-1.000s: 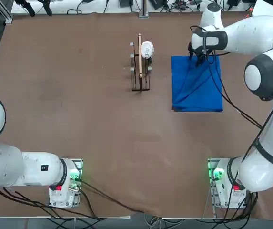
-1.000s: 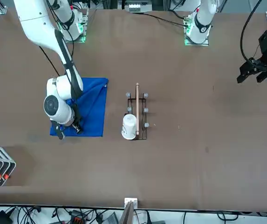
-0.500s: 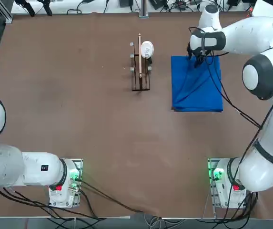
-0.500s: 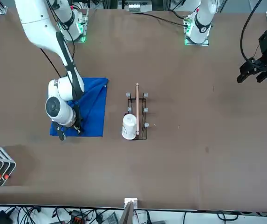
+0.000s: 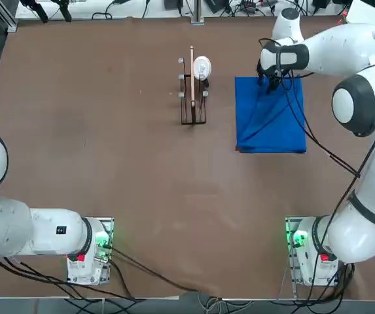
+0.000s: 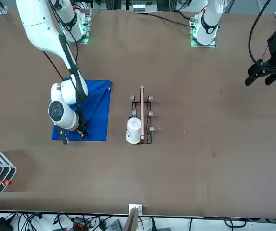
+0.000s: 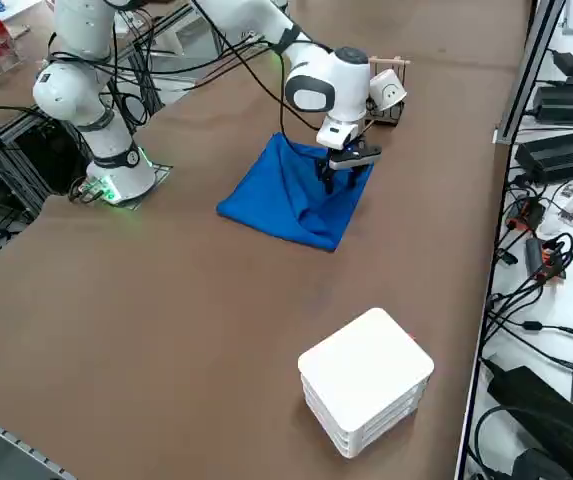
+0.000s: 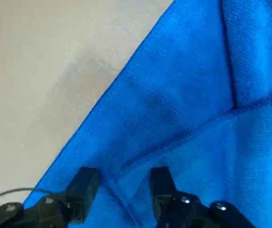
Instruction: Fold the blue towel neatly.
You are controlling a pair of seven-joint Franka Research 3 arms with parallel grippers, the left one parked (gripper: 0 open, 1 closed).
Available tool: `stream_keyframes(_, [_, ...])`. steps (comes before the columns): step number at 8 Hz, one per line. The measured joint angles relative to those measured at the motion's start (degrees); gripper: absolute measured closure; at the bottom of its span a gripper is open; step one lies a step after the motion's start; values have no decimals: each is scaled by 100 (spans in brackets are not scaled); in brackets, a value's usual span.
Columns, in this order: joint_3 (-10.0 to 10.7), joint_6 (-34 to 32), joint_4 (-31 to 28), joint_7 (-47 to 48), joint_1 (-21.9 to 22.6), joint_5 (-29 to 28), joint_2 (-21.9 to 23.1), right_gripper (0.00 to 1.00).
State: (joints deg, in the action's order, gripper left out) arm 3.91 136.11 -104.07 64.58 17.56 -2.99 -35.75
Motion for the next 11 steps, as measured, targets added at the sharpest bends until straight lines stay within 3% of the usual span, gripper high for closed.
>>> stream_keyframes(1, [-1, -3, 31, 0, 0, 0, 5, 48])
stream_keyframes(2, [-2, -5, 37, 0, 0, 0, 4, 51])
stream_keyframes(3, [-6, -3, 58, 0, 0, 0, 5, 70])
stream_keyframes(5, [-12, -4, 73, 0, 2, 0, 4, 78])
stream_keyframes(9, [-13, -4, 78, 0, 5, 0, 5, 79])
stream_keyframes(11, [-14, -4, 93, 0, 6, 0, 13, 88])
